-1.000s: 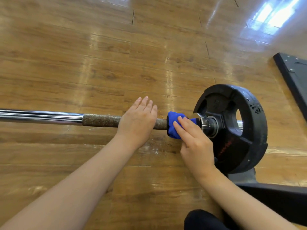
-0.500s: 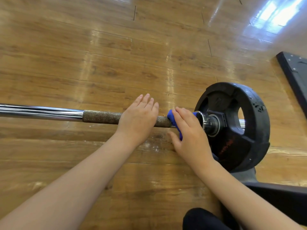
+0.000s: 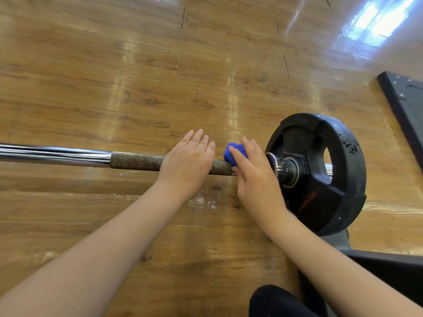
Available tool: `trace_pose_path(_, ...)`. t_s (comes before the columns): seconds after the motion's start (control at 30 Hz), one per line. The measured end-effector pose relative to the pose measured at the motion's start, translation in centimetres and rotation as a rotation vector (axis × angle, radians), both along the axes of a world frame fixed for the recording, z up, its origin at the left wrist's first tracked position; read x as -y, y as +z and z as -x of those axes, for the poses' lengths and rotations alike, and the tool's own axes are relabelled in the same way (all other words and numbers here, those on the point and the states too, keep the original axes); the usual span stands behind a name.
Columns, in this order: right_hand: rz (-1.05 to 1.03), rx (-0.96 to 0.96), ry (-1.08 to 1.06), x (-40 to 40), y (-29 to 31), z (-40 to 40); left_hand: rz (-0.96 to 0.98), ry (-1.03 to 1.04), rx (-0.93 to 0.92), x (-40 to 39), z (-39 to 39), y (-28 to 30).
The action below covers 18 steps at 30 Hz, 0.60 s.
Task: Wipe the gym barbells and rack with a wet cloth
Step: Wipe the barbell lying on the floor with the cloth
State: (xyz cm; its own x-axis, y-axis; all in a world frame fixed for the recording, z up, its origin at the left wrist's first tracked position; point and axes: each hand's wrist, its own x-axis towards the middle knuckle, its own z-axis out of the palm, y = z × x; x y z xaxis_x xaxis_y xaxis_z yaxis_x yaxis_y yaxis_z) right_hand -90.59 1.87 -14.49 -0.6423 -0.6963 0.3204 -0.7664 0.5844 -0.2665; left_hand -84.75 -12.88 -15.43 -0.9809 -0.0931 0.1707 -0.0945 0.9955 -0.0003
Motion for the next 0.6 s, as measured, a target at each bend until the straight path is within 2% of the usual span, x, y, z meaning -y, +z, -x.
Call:
trace_pose_path(0.17,-0.006,-0.039,0.001,-2.5,-0.3,-1.1,0.006,-0.037,0.014,0.1,-0.2,0.2)
trace_pose_path(0.27,0.001,-0.027,-0.029,-3.1,0.7,-1.9,0.015,0.014,0.019,0.0,-0.2,0.7)
trace_pose_path(0.37,0.086,0.027,-0.101,-3.2,3.4,-0.6,0.023,0.007,0.058,0.0,-0.2,0.1)
trace_pose_path(0.43,0.124,-0.017,-0.157,-2.9,5.1,1.4,-0.008,0.022,0.06,0.0,-0.3,0.3)
trace_pose_path(0.5,0.072,-0.013,-0.189,-2.4,5.3,2.8,0.009,0.029,0.041,-0.1,-0.4,0.5)
trace_pose_path(0.6,-0.123,0.109,-0.133,-2.7,3.2,2.5,-0.004,0.031,0.067,0.0,-0.4,0.5)
